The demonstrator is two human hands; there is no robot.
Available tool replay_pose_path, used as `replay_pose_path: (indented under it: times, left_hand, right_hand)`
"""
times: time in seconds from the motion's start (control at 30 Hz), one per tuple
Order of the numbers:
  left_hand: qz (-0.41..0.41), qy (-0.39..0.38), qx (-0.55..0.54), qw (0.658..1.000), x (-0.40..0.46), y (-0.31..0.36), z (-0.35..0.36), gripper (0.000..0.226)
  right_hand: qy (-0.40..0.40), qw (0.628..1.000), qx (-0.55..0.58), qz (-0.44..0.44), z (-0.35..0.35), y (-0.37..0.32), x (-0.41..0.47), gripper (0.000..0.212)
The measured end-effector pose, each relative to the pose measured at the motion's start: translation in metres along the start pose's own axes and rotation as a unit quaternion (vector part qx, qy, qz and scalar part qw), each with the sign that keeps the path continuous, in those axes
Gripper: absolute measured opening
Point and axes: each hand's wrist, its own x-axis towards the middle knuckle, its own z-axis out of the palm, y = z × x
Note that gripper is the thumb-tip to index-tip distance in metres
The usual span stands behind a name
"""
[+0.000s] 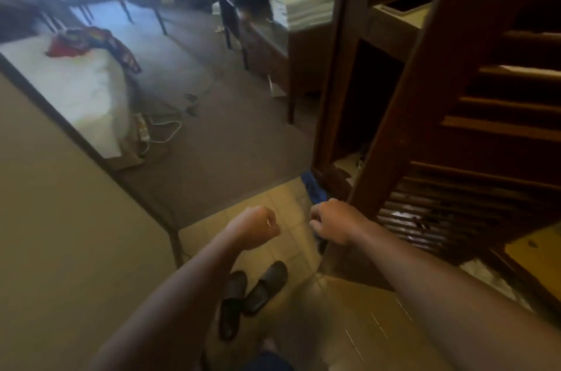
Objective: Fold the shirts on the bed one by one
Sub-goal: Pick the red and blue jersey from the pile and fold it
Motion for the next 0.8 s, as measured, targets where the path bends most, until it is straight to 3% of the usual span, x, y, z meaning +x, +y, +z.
replay_pose_path:
  times: [0.47, 0.8]
  left_hand:
    - [-0.114, 0.074, -0.103, 0.985, 0.074, -0.166, -0.136, 0.020]
    - [-0.186, 0.100, -0.149, 0.966, 0.217, -0.233, -0.239, 0.027]
  right_hand:
    - [-0.064, 0.986, -0.072, -0.134, -0.058, -0.145, 0.236, 0.019]
    - [-0.100, 0.972, -0.082, -0.195, -0.117, -0.182, 0.451, 0.016]
